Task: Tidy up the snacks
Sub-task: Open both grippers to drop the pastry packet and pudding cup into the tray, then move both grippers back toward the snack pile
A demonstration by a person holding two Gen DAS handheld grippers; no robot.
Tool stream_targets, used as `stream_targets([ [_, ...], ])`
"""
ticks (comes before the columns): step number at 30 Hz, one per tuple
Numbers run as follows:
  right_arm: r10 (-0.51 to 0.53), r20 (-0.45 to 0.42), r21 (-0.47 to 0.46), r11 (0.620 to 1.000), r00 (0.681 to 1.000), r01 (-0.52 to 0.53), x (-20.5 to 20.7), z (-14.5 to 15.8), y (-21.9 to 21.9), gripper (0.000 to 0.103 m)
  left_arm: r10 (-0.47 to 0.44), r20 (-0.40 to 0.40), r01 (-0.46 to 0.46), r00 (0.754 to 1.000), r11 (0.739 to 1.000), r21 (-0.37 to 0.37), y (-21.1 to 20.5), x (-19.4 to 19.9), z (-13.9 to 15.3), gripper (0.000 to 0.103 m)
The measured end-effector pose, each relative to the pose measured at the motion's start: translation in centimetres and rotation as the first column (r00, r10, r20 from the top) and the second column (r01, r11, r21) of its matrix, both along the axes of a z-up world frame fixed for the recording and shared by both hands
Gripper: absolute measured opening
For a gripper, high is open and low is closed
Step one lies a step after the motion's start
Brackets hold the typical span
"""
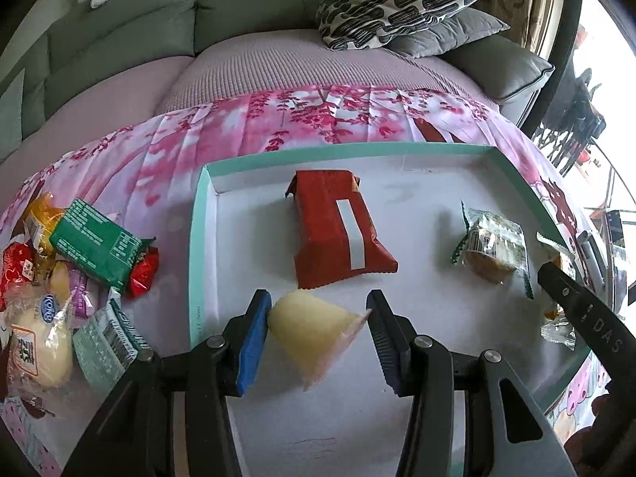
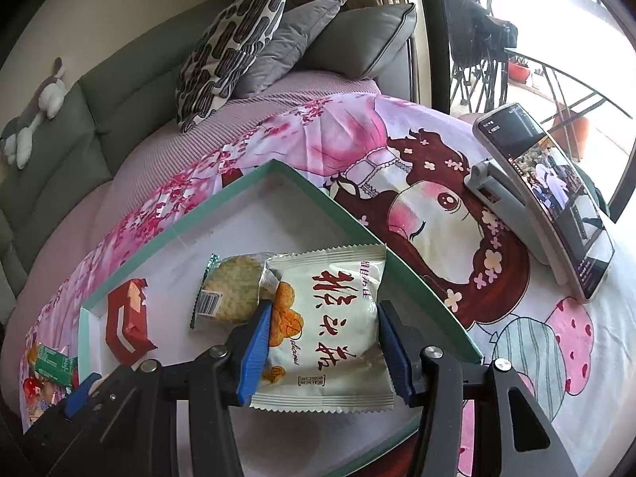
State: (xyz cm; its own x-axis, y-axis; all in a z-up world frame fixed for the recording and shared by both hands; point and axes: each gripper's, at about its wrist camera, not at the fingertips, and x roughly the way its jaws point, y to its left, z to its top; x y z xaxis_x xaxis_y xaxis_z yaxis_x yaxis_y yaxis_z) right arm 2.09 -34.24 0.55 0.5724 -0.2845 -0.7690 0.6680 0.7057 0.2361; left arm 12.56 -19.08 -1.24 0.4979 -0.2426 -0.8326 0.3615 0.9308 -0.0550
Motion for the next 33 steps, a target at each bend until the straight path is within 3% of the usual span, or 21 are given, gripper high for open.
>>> stream_targets([
  [2,0.002,0.003,0.004,1.000,1.000,-0.002,0.0,0.0,0.0,0.056,-0.002,0.009,0.002,1.000,1.000,-0.002,0.1,-0.1,0.4,0.058],
  [7,0.027,0.008,0.008,1.000,1.000,-0.027,0.3,0.1,0.3,0.056,0.002,0.024,-0.002,1.000,1.000,0.000,0.3,-0.4,1.3,0.060],
  [8,0.043,0.018,0.005,0.999,0.999,-0.043,0.4,0.1,0.5,0.061,0.005,0.026,-0.005,1.000,1.000,-0.001,0.4,-0.4,1.4,0.062],
  [9,0.058,0.020,-0.009,0.998,0.998,-0.057,0.5,0.3,0.8,0.067,0.010,0.027,-0.010,1.000,1.000,-0.004,0.6,-0.4,1.6,0.064],
  [11,0.078,0.029,-0.035,0.996,0.997,-0.077,0.7,0.6,1.4,0.072,0.026,0.032,-0.026,0.999,1.000,-0.011,1.1,-0.4,2.0,0.080],
  [17,0.113,0.021,-0.055,0.992,0.993,-0.112,1.3,0.7,2.1,0.077,0.078,0.056,-0.077,0.995,0.997,-0.025,2.6,-0.3,2.8,0.082],
  [21,0.111,0.020,-0.068,0.992,0.994,-0.110,1.4,0.6,2.3,0.098,0.139,0.078,-0.137,0.987,0.990,-0.026,3.9,0.0,3.0,0.084],
  [23,0.118,0.029,-0.070,0.991,0.993,-0.116,1.5,0.7,2.4,0.103,0.172,0.079,-0.169,0.982,0.985,-0.032,4.5,0.3,2.8,0.101],
  [28,0.130,0.031,-0.075,0.989,0.991,-0.128,1.5,0.7,2.7,0.103,0.212,0.054,-0.207,0.976,0.975,-0.087,5.7,0.6,2.5,0.103],
  [33,0.134,0.034,-0.072,0.989,0.990,-0.132,1.6,0.7,2.8,0.103,0.214,0.054,-0.210,0.975,0.975,-0.074,5.6,0.5,2.3,0.103],
])
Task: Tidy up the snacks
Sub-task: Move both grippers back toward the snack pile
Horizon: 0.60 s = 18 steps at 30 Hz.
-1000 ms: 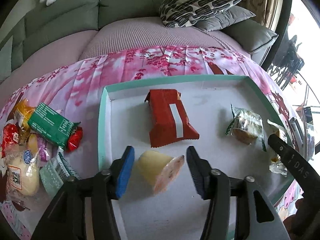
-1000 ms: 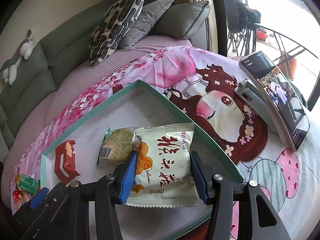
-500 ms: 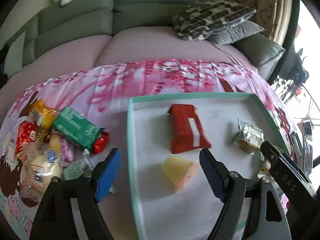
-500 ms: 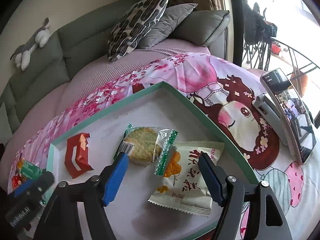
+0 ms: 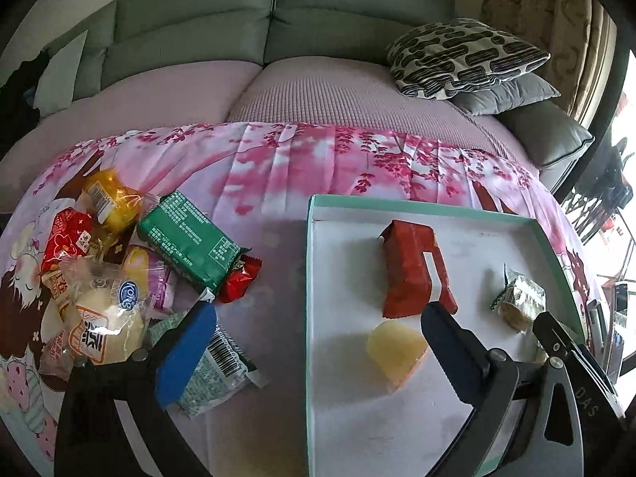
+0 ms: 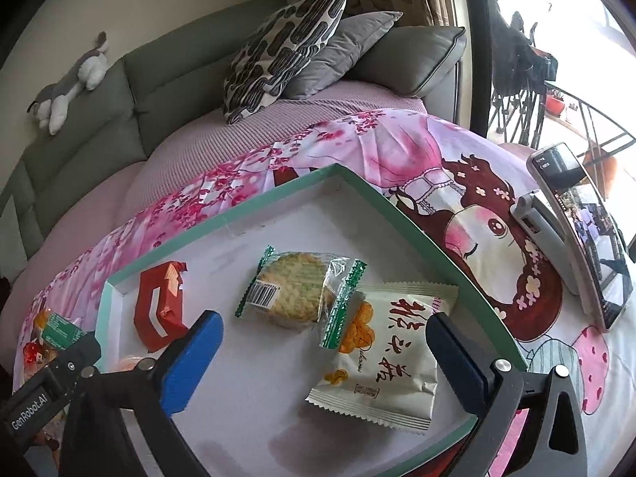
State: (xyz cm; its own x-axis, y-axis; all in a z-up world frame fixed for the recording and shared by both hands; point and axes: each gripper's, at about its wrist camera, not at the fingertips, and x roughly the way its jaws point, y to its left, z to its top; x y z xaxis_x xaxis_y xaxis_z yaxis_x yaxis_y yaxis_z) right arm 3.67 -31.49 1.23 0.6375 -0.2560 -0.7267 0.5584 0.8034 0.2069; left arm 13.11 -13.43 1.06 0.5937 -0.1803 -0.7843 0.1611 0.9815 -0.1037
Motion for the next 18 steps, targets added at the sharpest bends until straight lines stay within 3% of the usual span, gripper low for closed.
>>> stream_targets([
  [10,-0.010,0.069,0.067,0.998,0.998,0.006,-0.6,1.2,-0.2,0.103,-0.001,0.030,0.000,1.000,0.999,0.052,0.2,-0.5,1.0,0.103],
  [18,0.061,0.085,0.018,0.998,0.995,-0.062,0.3,2.5,2.2,0.103,0.057,0.037,-0.059,0.998,0.997,0.052,2.5,-0.9,2.0,0.103],
])
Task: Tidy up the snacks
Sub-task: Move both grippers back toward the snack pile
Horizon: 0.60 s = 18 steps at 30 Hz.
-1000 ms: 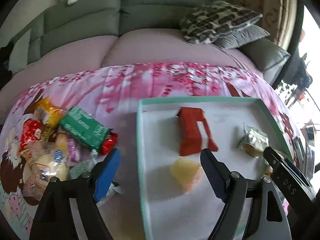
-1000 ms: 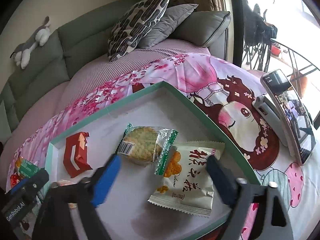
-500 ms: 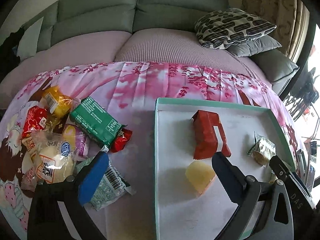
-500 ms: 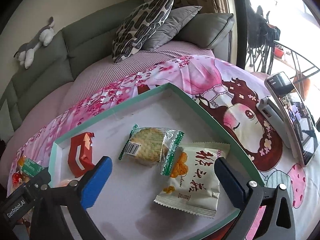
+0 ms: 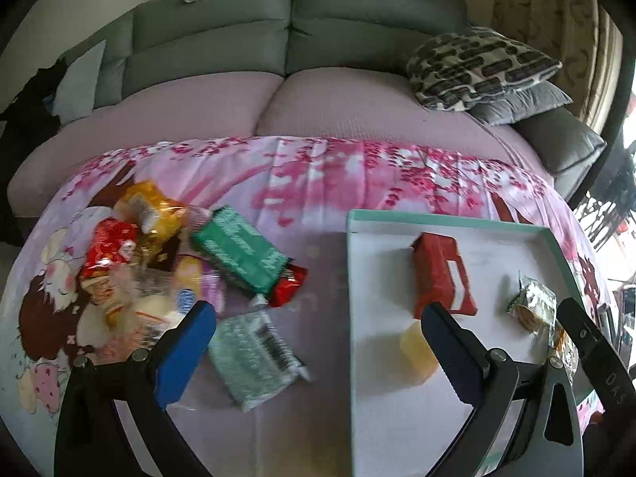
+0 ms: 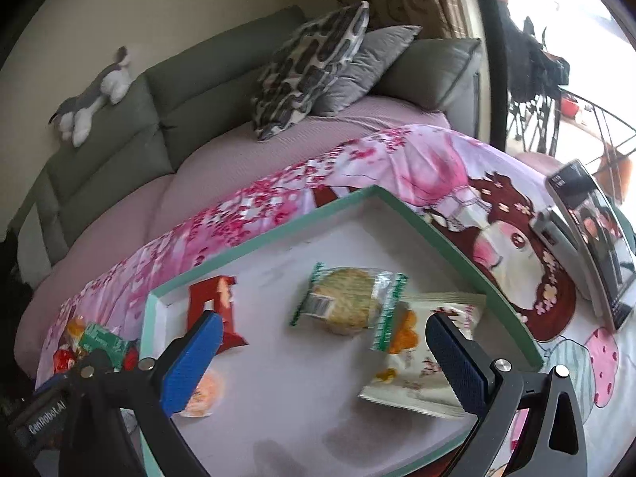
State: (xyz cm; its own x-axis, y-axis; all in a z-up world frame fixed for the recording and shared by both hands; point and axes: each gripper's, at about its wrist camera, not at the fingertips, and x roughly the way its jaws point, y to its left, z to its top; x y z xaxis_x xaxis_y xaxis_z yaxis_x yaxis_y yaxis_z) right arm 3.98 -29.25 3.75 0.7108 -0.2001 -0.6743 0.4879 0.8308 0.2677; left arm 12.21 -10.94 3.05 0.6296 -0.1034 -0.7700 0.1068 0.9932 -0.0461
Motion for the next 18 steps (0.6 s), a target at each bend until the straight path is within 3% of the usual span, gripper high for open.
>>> stream_targets([
  [8,0.081,0.009,-0.044,0.996,0.997,-0.081,1.1,1.1,4.4,0.103,0.147,0.037,-0.149,0.988,0.987,0.057,4.2,-0.4,1.4,0.103],
  [18,0.204,-0.002,-0.085,0.975,0.979,-0.203,3.0,1.1,10.3,0.103,0.365,0.031,-0.366,0.931,0.926,0.089,11.9,-0.6,2.0,0.103],
])
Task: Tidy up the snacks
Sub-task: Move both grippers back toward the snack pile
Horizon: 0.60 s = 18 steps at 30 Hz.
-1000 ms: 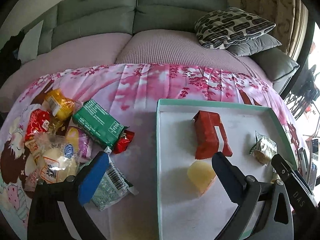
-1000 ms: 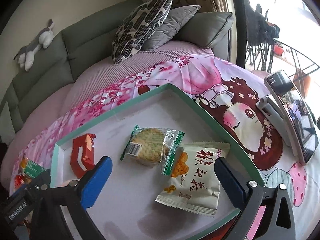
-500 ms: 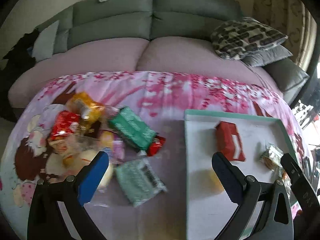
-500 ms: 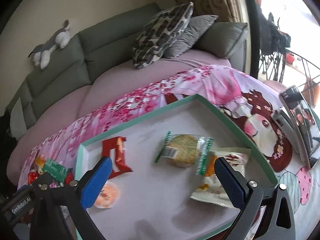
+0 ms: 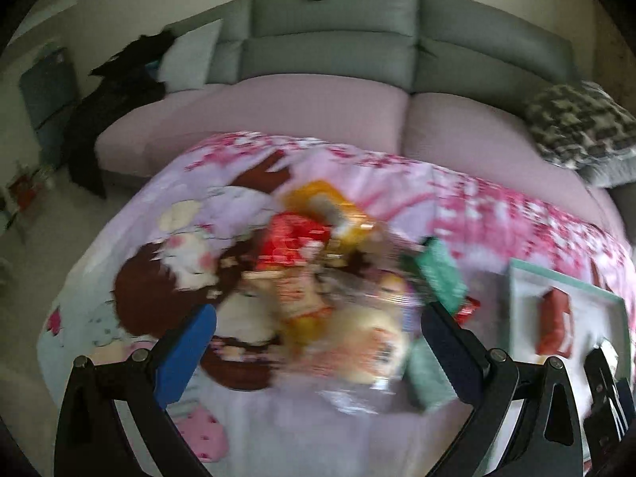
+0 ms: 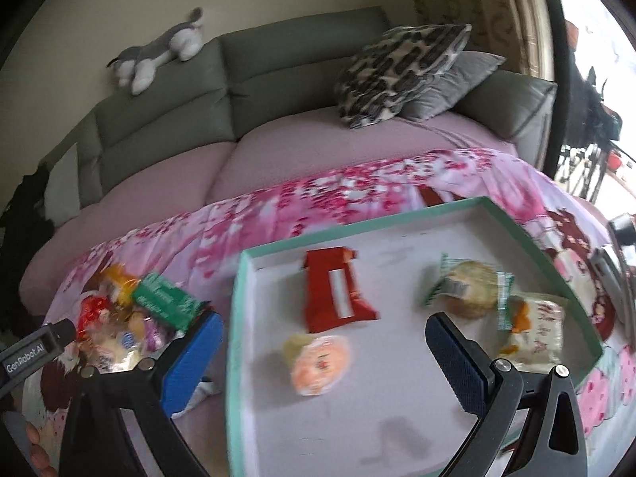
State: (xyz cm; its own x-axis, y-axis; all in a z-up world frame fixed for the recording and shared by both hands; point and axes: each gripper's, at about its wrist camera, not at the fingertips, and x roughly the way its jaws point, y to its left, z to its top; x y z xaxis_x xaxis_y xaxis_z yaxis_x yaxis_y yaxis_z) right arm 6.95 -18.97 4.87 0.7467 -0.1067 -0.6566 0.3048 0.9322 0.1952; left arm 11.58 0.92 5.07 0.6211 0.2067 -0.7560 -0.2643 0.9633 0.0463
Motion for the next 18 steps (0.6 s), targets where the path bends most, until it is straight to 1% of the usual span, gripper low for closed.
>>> stream_targets([
  [4,0.052,-0.003,0.014,0.999,0.999,-0.052,0.7,-0.2,2.0,0.103,0.080,-0.022,-0.079,0.997,0.996,0.040,3.2,-0.3,-0.2,0.103],
  [9,0.112,-0.005,0.053,0.992,0.994,-0.111,1.8,-0.5,4.9,0.103,0.137,-0.041,-0.134,0.990,0.989,0.066,6.7,-0.7,-0.6,0.103],
  [13,0.160,-0.009,0.080,0.984,0.987,-0.159,2.3,-0.9,7.1,0.103,0.182,-0.049,-0.179,0.982,0.982,0.064,9.2,-1.1,-0.9,0.103],
  [18,0.212,-0.013,0.097,0.973,0.977,-0.209,2.6,-1.2,8.9,0.103,0.192,-0.061,-0.190,0.980,0.981,0.038,11.1,-1.5,-1.2,0.103],
])
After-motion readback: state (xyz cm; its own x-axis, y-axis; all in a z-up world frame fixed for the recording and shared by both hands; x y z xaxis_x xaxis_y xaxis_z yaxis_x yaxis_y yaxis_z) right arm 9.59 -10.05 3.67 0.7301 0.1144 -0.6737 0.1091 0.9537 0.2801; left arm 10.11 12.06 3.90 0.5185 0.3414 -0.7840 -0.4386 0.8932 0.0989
